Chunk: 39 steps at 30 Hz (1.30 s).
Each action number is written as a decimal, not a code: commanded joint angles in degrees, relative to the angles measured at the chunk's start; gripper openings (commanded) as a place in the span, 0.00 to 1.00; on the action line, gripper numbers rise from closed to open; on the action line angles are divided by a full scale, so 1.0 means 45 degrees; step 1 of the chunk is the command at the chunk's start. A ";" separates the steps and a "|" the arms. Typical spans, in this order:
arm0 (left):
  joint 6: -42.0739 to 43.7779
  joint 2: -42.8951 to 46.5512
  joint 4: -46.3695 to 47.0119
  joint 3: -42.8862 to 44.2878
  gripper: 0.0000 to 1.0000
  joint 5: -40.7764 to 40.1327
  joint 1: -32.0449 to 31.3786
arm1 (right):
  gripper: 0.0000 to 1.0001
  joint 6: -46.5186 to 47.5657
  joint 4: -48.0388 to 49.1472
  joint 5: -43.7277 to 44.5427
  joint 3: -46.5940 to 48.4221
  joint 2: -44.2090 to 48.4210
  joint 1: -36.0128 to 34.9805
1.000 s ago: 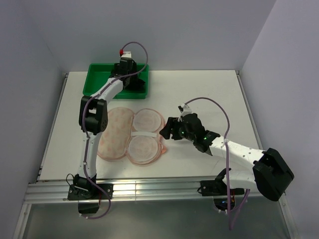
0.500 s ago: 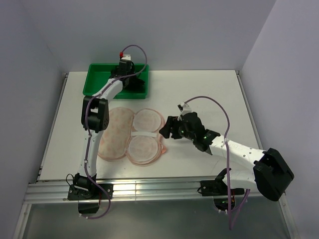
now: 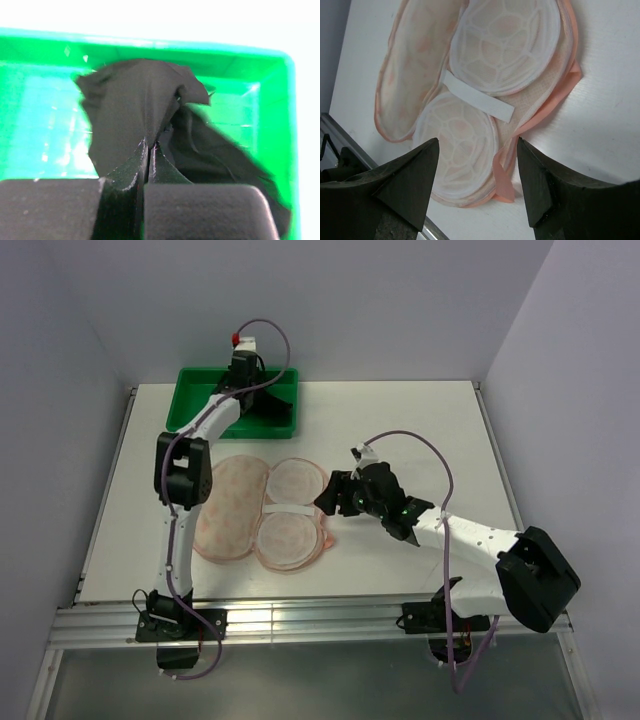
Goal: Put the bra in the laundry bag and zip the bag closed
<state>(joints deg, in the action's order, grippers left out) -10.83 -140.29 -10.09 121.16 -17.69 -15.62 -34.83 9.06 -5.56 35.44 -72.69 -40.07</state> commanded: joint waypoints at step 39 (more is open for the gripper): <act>-1.7453 1.6782 2.3095 -1.8781 0.00 1.7115 0.0033 | 0.98 0.7600 -0.3400 -0.7608 0.6790 0.3985 0.1132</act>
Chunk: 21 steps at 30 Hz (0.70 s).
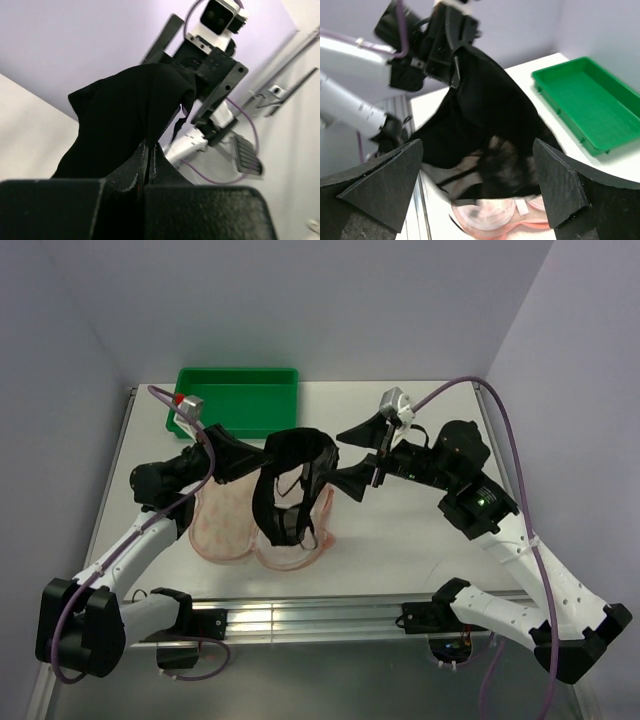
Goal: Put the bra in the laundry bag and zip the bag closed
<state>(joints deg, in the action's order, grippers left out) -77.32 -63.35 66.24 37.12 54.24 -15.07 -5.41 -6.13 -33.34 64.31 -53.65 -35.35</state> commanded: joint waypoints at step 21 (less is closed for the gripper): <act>-0.2854 -0.0666 0.6898 -0.0457 0.00 0.1229 -0.1299 | 0.68 -0.0944 0.2572 -0.5732 0.0260 -0.2121 -0.0210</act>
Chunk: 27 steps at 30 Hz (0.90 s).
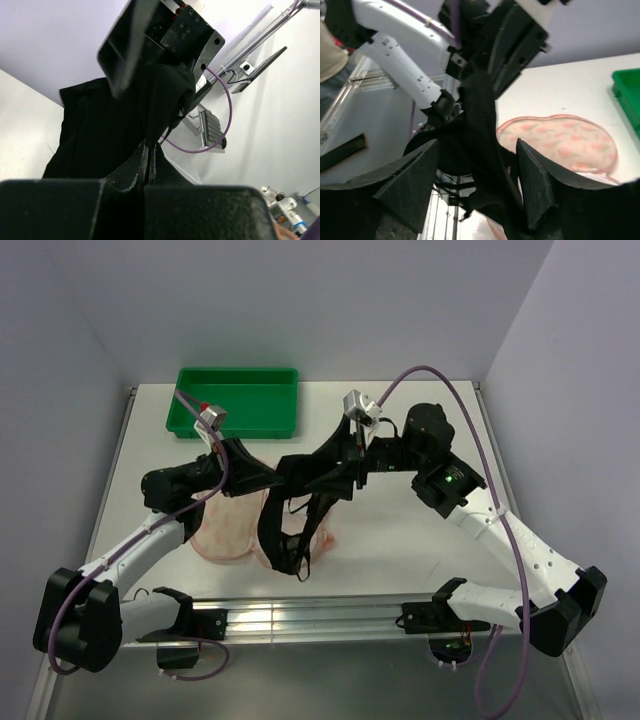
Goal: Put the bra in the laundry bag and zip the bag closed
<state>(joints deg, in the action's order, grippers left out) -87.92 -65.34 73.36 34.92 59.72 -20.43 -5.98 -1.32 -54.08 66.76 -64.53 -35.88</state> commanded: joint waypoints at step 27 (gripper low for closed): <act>1.2251 0.3056 -1.4661 0.2494 0.99 -0.9088 -0.2895 | 0.00 -0.1719 -0.6620 1.0495 0.3094 -0.0016 -0.1558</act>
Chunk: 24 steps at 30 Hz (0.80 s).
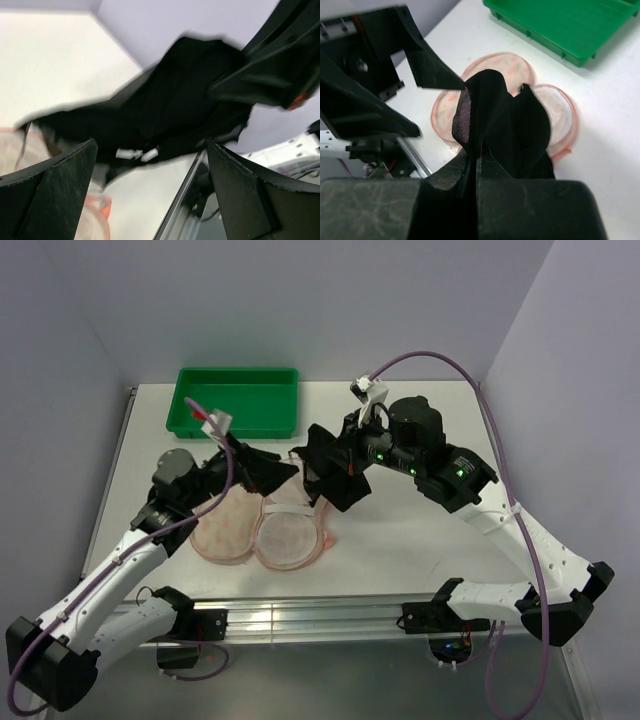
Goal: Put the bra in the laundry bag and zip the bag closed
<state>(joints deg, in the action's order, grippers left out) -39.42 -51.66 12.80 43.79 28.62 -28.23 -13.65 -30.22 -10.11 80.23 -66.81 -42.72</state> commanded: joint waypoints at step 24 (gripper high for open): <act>0.3194 -0.1978 0.1490 0.0934 0.47 -0.1245 -0.3473 | 0.00 0.0319 -0.0824 -0.2265 -0.0211 0.0471 0.0079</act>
<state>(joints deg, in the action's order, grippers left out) -25.54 -60.84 13.43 46.41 15.99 -43.68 -12.58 -34.09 -17.30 79.15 -66.22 -42.59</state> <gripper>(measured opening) 0.549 0.024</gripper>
